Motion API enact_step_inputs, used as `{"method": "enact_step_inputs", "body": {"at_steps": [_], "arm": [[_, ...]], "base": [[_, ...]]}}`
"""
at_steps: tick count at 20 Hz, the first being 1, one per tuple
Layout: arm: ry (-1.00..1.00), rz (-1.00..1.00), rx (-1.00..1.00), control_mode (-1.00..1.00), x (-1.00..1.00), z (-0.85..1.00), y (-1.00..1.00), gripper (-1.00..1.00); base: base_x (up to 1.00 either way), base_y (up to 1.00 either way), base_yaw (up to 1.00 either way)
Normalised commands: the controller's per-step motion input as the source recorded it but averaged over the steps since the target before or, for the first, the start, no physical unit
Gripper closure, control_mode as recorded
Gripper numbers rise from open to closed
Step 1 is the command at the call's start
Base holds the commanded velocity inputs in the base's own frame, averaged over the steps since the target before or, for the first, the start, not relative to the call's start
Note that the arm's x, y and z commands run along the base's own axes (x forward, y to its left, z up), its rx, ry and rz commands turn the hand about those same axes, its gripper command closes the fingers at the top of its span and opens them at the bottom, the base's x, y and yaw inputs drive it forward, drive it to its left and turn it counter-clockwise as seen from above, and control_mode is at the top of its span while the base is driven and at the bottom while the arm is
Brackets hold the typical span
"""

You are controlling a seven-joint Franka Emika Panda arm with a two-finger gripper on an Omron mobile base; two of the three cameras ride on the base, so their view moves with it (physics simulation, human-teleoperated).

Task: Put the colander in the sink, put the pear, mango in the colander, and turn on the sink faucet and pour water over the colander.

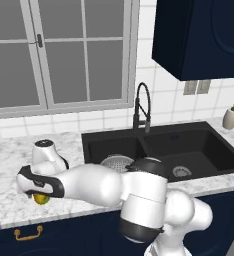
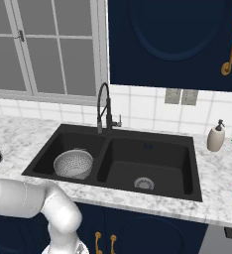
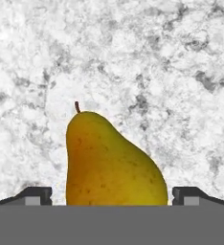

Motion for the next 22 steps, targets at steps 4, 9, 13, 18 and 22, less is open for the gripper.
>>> {"method": "enact_step_inputs", "body": {"at_steps": [4, 9, 13, 18, 22], "arm": [[0.02, 0.0, -0.08, -1.0, 0.0, -0.31, 0.0, -1.0], [0.0, 0.0, -0.07, -1.0, 0.0, -0.28, 0.0, -1.0], [0.0, 0.0, 0.0, -1.0, -0.07, -0.33, -0.01, -1.0], [0.03, 0.0, 0.0, -1.0, -0.22, -0.37, -0.17, 1.0], [0.0, 0.0, 0.0, -1.0, -0.36, -0.25, -0.56, 1.0]], "base": [[0.0, 0.0, 0.0], [0.0, 0.0, 0.0], [0.0, 0.0, 0.0], [0.0, 0.0, 0.0], [0.0, 0.0, 0.0]]}}
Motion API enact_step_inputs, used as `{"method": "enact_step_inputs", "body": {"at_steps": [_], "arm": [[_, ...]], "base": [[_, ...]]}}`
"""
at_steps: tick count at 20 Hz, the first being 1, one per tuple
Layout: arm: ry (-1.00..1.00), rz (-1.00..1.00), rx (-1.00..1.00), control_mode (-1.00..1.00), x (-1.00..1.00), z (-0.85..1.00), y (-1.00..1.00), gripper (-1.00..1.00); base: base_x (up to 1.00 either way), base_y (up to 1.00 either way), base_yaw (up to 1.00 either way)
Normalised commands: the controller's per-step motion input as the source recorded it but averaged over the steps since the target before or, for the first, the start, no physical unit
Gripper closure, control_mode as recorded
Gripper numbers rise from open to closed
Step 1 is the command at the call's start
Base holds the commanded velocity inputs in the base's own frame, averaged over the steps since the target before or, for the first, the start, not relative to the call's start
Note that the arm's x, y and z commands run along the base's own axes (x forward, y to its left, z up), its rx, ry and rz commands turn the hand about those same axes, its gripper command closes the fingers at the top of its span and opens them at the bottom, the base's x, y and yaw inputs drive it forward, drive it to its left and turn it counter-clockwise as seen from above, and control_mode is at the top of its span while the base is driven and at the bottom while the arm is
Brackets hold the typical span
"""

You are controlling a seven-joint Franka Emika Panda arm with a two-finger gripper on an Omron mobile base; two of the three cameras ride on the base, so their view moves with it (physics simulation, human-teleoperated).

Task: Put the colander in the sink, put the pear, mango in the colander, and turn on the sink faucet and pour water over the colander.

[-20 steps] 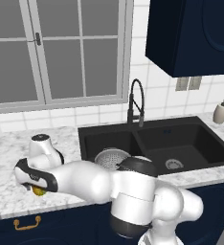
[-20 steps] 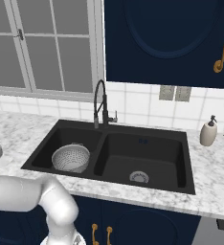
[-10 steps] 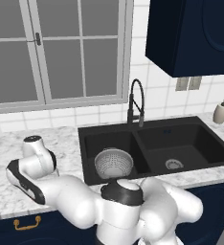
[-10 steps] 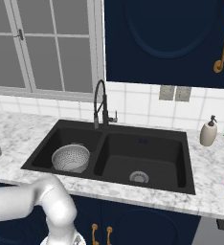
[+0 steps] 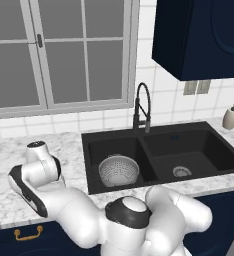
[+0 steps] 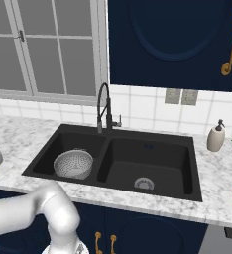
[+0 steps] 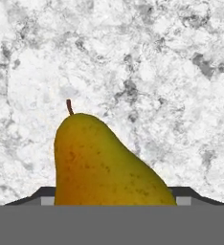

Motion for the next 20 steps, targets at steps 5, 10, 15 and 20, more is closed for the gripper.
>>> {"method": "enact_step_inputs", "body": {"at_steps": [5, 10, 15, 20], "arm": [[-0.11, -0.03, 0.0, -1.0, -0.12, 0.14, -0.7, 1.0], [-0.07, -0.1, 0.0, -1.0, 0.01, 0.3, -0.74, 1.0], [0.0, -0.2, 0.0, -1.0, 0.13, 0.23, -0.81, 1.0], [0.0, -0.22, 0.0, -1.0, 0.2, 0.24, -0.84, 1.0]], "base": [[0.0, 0.0, 0.0], [0.0, 0.0, 0.0], [0.0, 0.0, 0.0], [0.0, 0.0, 0.0]]}}
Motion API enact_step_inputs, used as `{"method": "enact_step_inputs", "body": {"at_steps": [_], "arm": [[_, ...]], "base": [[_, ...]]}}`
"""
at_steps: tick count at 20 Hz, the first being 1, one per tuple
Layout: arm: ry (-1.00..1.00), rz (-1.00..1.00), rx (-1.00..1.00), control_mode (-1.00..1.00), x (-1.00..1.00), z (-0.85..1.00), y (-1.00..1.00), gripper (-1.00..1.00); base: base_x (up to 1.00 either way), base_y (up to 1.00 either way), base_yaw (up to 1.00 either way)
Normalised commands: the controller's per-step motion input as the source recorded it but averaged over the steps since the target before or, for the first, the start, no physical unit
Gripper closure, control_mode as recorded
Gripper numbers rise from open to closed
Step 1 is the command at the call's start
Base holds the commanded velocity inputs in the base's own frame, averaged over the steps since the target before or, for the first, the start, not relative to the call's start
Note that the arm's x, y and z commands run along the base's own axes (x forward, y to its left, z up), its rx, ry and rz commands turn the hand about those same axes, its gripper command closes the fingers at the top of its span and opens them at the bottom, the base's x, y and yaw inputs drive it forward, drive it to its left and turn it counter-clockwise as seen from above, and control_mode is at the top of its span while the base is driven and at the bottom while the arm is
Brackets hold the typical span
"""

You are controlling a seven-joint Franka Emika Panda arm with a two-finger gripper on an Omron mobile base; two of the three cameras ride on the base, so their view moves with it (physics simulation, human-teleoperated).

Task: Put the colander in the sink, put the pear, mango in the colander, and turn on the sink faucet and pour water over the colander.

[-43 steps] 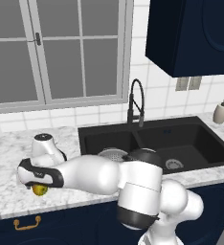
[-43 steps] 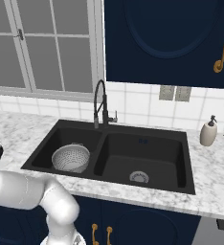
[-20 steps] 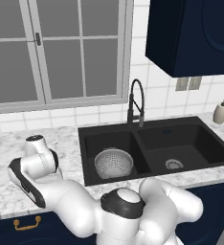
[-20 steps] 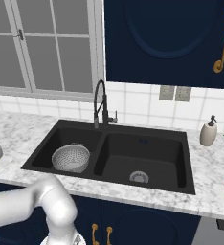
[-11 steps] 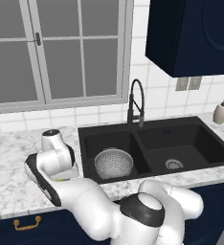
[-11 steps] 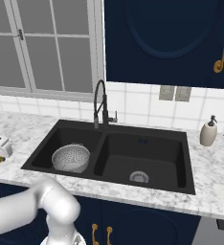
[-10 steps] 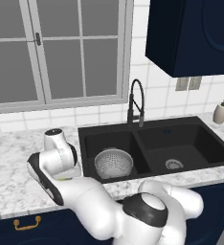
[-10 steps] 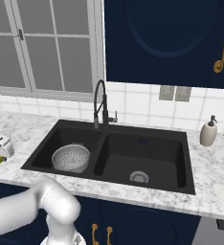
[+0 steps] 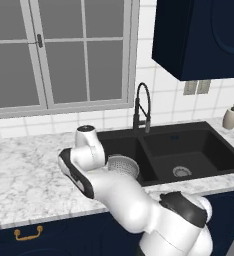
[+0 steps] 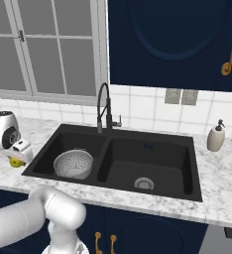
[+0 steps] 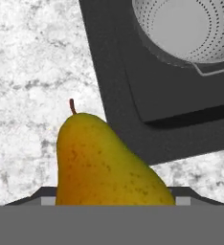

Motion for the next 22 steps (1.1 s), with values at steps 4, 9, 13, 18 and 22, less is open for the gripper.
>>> {"method": "enact_step_inputs", "body": {"at_steps": [4, 9, 13, 18, 22], "arm": [[0.0, -0.21, 0.0, -1.0, 0.29, 0.2, -0.8, 1.0], [0.0, -0.23, -0.06, -1.0, 0.41, 0.18, -0.71, 1.0], [0.01, -0.25, -0.05, -1.0, 0.43, 0.03, -0.71, 1.0], [0.07, -0.21, -0.07, -1.0, 0.41, -0.07, -0.6, 1.0], [0.05, -0.09, -0.09, -1.0, 0.17, -0.25, -0.34, 1.0]], "base": [[0.0, 0.0, 0.0], [0.0, 0.0, 0.0], [0.0, 0.0, 0.0], [0.0, 0.0, 0.0], [0.0, 0.0, 0.0]]}}
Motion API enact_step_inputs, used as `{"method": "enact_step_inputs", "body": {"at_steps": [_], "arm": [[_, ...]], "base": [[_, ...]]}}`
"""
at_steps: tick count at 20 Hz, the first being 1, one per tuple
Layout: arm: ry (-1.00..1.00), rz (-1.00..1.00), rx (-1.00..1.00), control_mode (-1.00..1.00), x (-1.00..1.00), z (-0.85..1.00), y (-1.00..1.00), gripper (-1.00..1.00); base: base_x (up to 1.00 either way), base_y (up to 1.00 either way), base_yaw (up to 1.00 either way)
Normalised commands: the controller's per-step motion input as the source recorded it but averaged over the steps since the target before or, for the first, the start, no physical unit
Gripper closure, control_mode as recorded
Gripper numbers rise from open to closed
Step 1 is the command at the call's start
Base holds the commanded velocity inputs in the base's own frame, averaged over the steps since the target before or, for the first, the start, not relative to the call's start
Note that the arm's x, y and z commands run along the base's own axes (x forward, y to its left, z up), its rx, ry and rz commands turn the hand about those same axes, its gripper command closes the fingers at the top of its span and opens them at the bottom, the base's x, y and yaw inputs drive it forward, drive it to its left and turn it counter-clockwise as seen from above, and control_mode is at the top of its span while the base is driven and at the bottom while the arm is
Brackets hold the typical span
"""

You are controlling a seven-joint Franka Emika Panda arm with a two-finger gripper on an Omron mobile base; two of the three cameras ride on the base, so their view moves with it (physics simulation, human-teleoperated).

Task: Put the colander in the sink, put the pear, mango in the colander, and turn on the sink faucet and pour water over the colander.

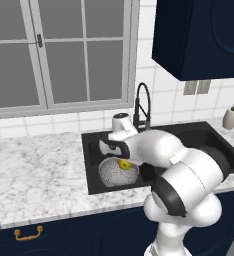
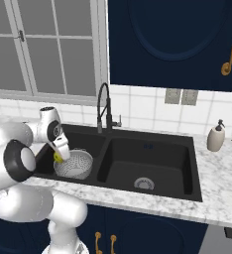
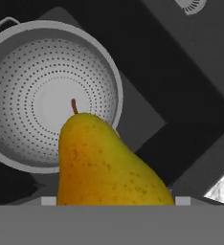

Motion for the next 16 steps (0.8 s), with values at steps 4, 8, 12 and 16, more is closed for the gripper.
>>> {"method": "enact_step_inputs", "body": {"at_steps": [4, 8, 12, 16], "arm": [[0.06, -0.02, -0.05, -1.0, 0.22, -0.27, -0.21, 1.0], [0.0, 0.0, -0.05, -1.0, 0.07, -0.34, -0.01, 1.0], [0.0, 0.0, 0.0, -1.0, 0.1, -0.26, -0.02, 1.0], [0.0, 0.0, 0.0, -1.0, 0.02, -0.29, -0.03, 1.0]], "base": [[0.0, 0.0, 0.0], [0.0, 0.0, 0.0], [0.0, 0.0, 0.0], [0.0, 0.0, 0.0]]}}
